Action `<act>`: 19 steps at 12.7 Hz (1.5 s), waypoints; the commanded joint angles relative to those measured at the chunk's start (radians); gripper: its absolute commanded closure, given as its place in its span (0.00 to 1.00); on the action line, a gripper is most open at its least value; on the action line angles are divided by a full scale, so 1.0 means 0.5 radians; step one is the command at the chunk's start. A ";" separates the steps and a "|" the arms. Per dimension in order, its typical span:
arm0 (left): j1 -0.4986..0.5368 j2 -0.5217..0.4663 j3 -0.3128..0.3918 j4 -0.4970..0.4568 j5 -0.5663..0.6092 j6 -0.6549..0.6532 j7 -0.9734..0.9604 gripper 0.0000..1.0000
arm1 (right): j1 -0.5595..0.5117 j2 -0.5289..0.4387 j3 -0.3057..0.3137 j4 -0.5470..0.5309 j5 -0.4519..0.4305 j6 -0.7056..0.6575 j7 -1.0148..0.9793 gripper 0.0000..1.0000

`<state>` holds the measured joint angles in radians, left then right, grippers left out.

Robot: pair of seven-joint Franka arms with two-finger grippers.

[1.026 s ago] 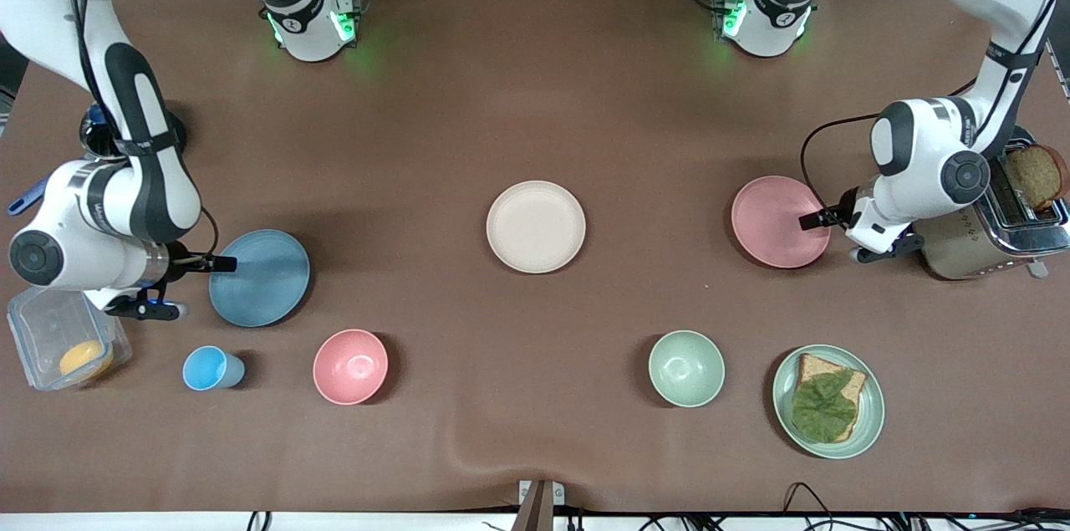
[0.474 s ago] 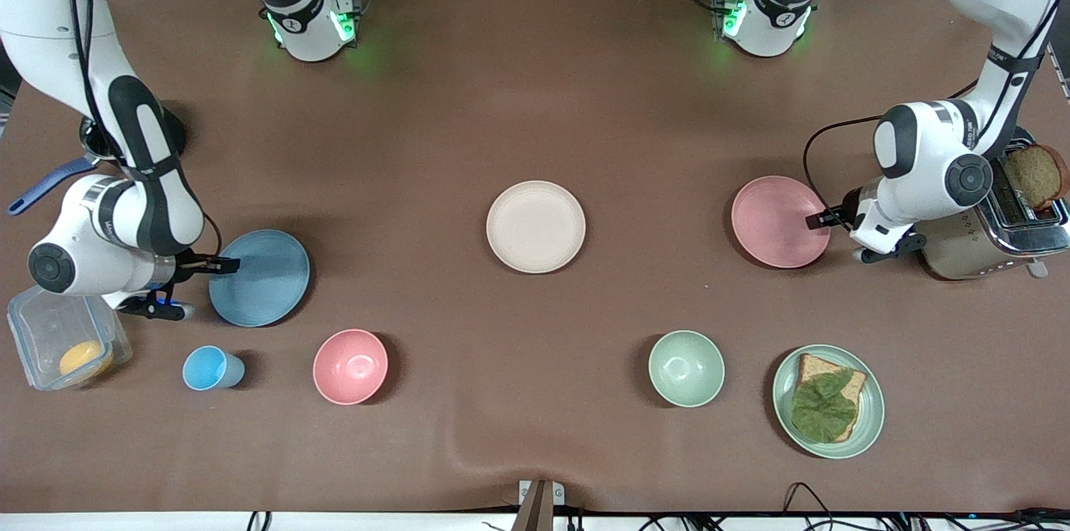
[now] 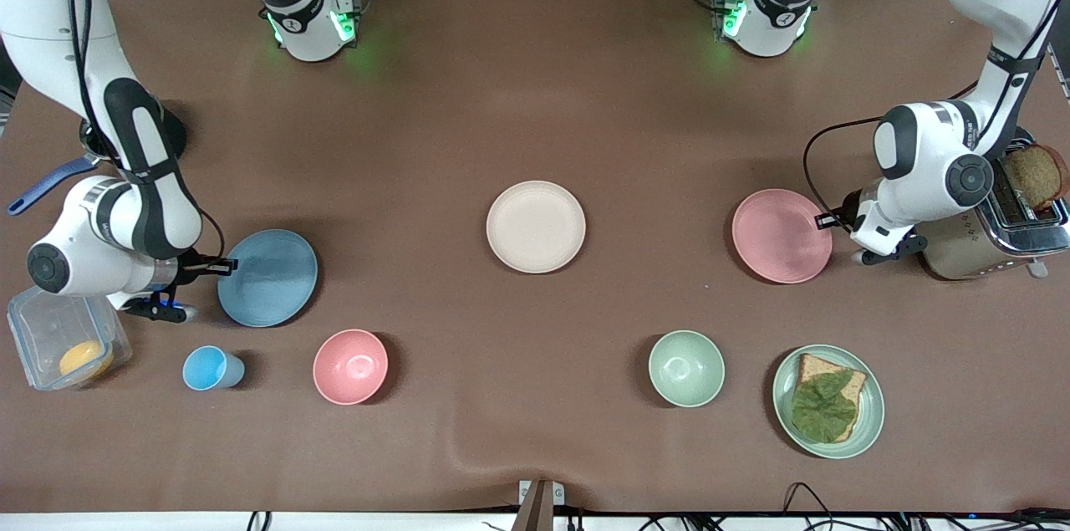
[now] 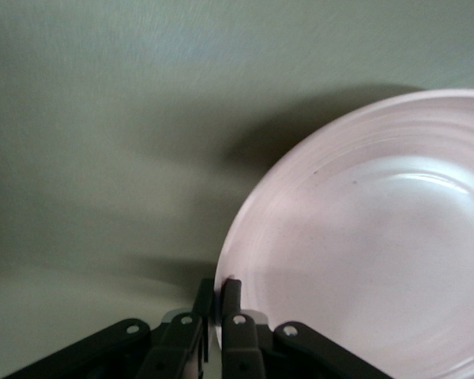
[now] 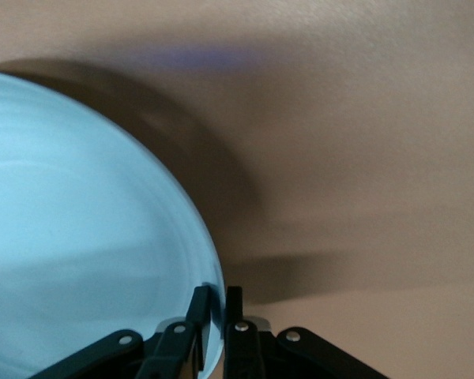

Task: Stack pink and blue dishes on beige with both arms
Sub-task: 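Grip the pink and blue plate rims with both grippers and lift, then lower the pink plate onto the beige plate with the left gripper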

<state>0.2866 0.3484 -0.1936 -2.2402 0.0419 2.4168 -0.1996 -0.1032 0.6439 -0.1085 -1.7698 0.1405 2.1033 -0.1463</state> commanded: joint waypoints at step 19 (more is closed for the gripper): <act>-0.659 0.410 -0.938 0.560 -0.007 0.133 -1.672 1.00 | 0.246 -0.478 0.042 0.073 0.513 -0.832 0.083 1.00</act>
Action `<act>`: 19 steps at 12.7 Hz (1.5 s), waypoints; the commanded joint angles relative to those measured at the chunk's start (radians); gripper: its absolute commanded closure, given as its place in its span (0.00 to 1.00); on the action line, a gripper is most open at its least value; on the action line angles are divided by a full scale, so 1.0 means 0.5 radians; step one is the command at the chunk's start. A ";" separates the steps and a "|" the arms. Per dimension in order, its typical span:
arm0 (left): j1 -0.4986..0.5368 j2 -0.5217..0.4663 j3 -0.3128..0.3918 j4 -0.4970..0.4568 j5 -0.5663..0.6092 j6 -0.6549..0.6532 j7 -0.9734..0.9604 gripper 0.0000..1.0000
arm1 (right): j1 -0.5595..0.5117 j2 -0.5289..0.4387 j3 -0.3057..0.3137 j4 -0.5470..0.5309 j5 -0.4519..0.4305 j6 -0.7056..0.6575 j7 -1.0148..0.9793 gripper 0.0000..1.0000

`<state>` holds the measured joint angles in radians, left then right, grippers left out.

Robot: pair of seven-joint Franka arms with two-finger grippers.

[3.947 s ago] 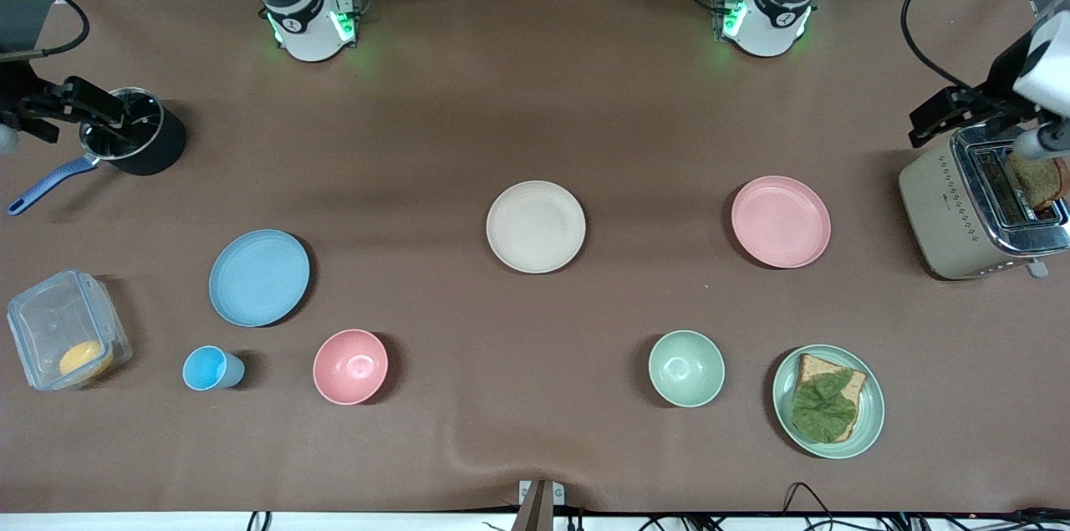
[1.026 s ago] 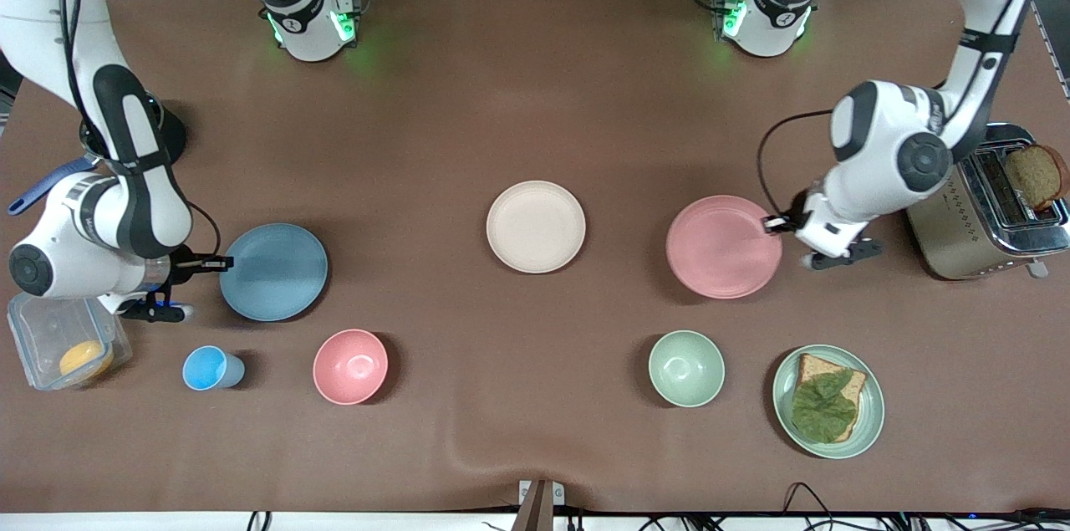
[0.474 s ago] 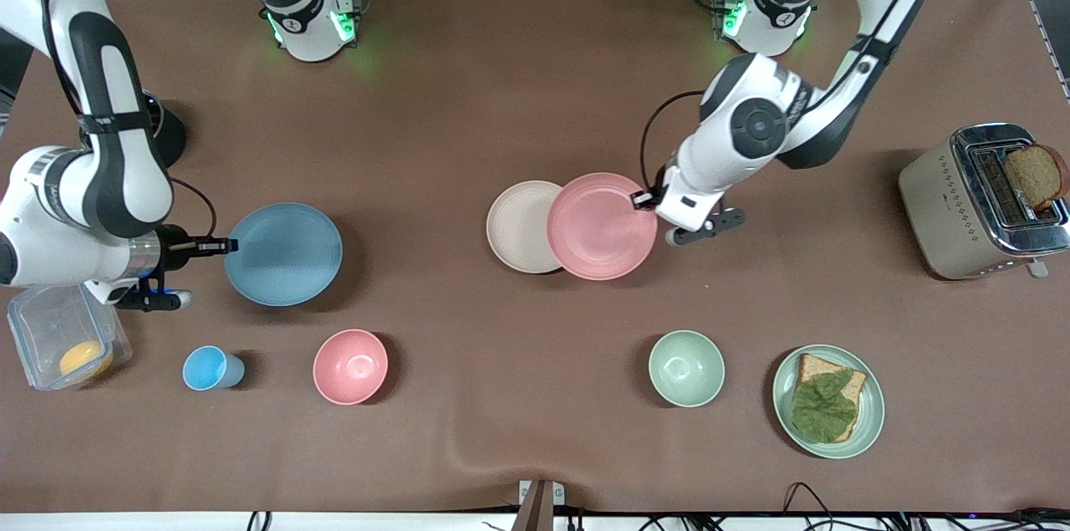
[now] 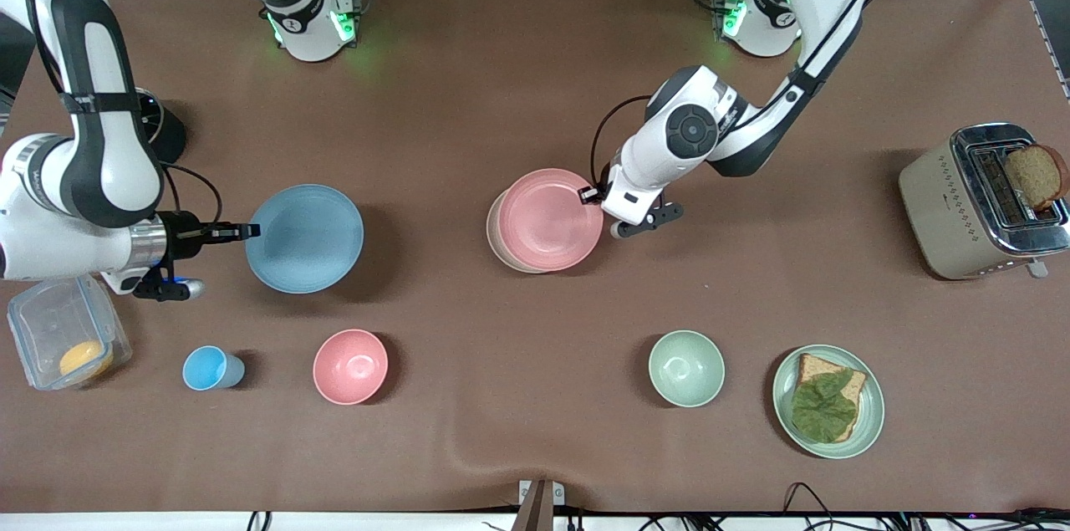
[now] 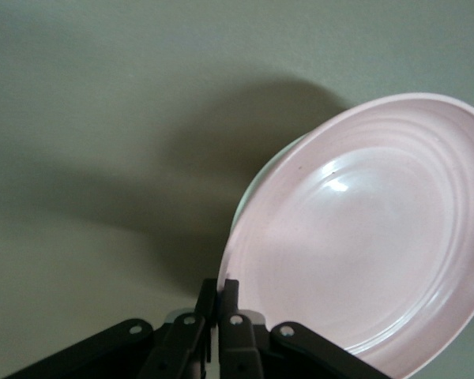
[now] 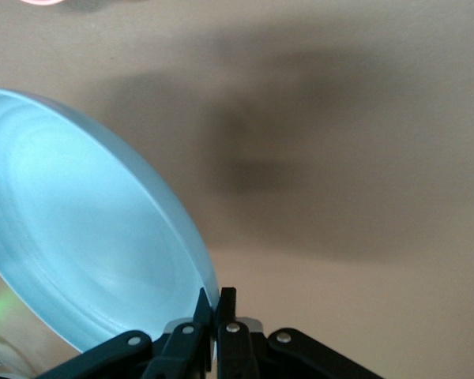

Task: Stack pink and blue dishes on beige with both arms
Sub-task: 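Carry the blue plate with the right gripper while the left gripper withdraws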

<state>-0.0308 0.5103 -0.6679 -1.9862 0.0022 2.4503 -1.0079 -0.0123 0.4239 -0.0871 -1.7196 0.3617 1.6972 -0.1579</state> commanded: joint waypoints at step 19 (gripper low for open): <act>0.321 -0.584 0.084 0.916 0.336 -1.629 0.247 0.00 | 0.837 -0.032 -0.004 -0.288 0.660 0.421 0.751 1.00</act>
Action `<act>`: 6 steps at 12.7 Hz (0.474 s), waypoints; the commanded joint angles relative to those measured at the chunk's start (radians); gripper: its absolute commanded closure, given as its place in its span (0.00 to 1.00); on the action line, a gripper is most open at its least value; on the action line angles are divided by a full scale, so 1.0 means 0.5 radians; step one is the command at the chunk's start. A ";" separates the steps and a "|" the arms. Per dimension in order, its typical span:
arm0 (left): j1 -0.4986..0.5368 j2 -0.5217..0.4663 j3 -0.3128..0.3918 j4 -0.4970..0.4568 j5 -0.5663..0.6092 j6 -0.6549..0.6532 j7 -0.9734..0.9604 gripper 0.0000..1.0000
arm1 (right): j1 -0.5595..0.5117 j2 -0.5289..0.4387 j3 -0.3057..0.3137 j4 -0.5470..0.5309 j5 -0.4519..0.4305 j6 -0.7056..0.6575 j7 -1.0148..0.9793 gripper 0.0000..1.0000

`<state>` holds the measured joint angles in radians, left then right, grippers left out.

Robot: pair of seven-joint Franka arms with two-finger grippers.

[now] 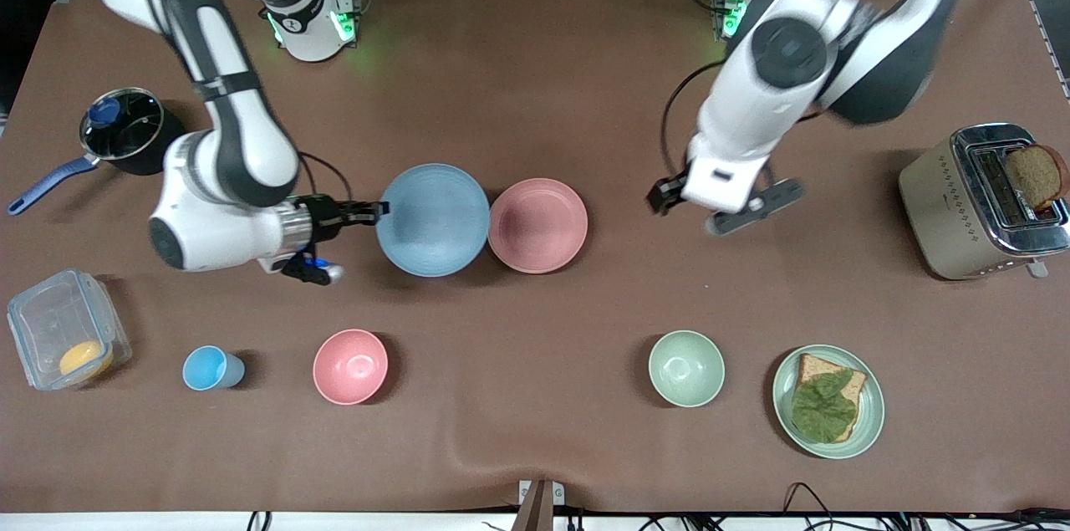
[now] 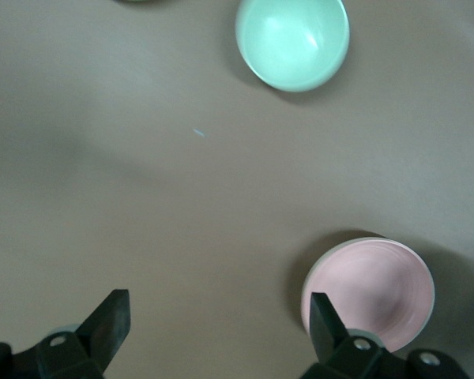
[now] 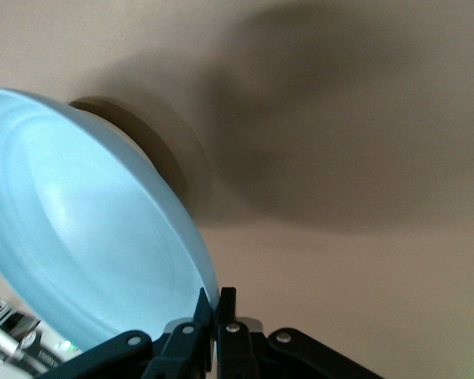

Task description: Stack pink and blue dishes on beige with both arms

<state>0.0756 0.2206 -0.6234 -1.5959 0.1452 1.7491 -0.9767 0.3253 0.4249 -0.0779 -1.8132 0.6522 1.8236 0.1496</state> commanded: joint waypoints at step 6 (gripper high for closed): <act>0.076 -0.327 0.583 0.124 -0.128 -0.384 1.069 0.00 | 0.493 0.086 -0.022 -0.159 0.281 0.616 0.354 1.00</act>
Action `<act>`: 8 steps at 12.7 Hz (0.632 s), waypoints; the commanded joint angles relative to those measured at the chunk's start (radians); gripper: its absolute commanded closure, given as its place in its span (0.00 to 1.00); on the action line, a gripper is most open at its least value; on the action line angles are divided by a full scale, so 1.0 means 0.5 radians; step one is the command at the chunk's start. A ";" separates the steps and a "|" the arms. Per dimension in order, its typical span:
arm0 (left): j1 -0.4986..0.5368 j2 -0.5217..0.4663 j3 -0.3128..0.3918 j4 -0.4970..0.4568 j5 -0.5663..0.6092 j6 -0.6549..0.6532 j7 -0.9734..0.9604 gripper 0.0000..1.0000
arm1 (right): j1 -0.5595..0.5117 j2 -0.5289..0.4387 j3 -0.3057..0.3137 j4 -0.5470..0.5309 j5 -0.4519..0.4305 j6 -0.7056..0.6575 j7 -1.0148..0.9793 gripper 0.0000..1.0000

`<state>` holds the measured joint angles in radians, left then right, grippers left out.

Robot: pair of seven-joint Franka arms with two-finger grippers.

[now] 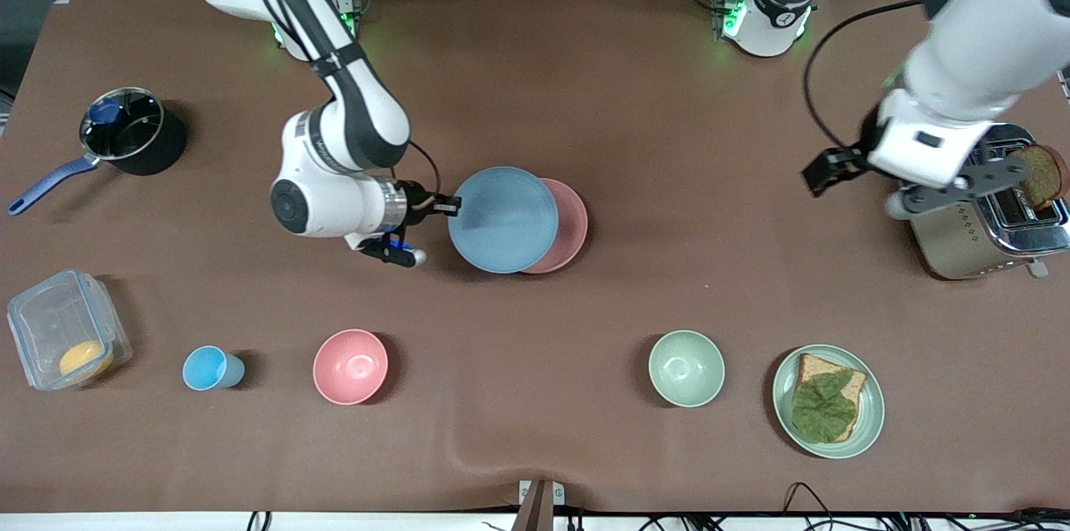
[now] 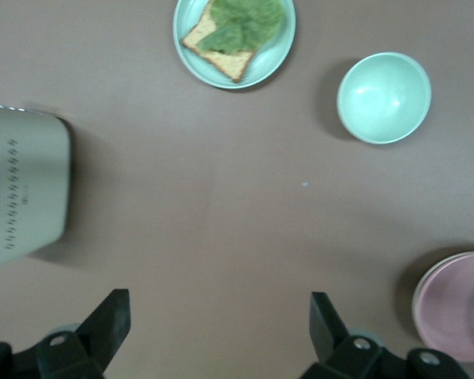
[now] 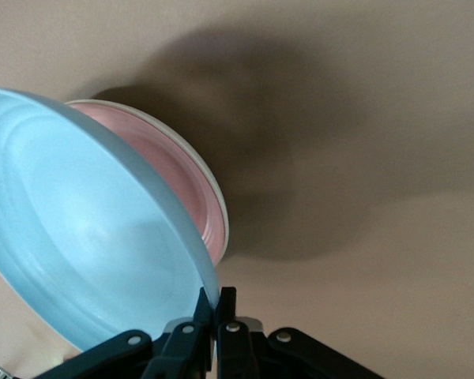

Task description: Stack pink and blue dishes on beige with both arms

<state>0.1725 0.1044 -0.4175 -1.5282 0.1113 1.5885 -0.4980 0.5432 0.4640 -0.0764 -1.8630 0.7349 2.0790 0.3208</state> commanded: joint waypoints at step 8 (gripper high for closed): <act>-0.351 -0.181 0.629 -0.006 -0.127 -0.103 0.401 0.00 | 0.272 0.109 -0.028 -0.124 0.239 0.382 0.085 1.00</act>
<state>0.0230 0.0298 -0.1420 -1.5263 0.0700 1.5520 -0.3291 0.6498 0.5345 -0.0772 -1.9061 0.8241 2.2487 0.3397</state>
